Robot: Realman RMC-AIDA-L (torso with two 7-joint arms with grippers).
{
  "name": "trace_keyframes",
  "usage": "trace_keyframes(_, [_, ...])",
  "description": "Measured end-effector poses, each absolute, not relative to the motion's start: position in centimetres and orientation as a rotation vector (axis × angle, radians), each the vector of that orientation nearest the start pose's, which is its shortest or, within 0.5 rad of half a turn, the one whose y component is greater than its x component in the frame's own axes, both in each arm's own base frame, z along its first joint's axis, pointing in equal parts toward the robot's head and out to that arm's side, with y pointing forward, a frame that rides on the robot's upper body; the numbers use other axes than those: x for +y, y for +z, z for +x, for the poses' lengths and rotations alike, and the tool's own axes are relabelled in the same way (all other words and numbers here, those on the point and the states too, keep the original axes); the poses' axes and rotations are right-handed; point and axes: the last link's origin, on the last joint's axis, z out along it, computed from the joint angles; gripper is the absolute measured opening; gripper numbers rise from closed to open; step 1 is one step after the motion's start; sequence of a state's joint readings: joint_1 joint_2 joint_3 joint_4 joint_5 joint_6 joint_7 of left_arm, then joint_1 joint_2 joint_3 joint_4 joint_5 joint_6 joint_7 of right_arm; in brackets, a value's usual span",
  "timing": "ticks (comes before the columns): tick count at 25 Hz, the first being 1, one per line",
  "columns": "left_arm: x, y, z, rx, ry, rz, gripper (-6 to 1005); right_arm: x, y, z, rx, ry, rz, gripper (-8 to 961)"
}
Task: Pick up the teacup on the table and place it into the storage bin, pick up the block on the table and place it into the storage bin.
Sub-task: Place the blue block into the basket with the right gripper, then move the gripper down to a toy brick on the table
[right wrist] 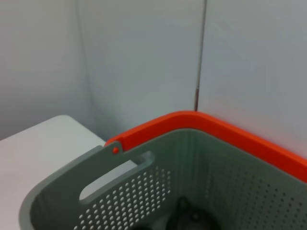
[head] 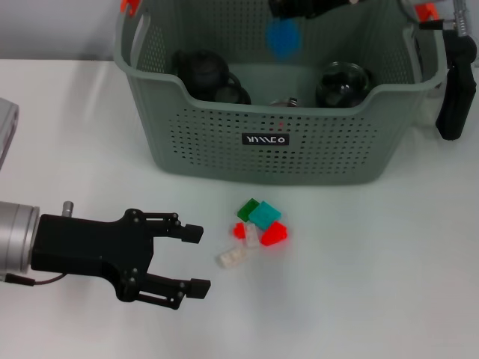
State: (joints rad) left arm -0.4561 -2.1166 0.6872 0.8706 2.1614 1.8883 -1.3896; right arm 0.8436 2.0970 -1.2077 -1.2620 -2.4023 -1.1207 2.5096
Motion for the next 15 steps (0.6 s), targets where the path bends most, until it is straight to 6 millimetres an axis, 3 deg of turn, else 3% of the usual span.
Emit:
trace_keyframes(4, [27.9, 1.2, -25.7, -0.489, -0.646, -3.018, 850, 44.1, 3.1, 6.3, 0.62, 0.304, -2.433, 572])
trace_keyframes(8, [28.0, 1.3, -25.6, -0.478, -0.654, -3.013, 850, 43.2, 3.7, 6.3, 0.583, 0.428, -2.45, 768])
trace_keyframes(9, [28.0, 1.4, -25.5, -0.477, -0.653, -3.013, 850, 42.9, 3.8, 6.3, 0.566, 0.468, -2.458, 817])
trace_keyframes(15, [28.5, 1.6, -25.4, -0.476, -0.675, -2.978, 850, 39.2, 4.1, 7.8, 0.434, 0.71, -2.603, 907])
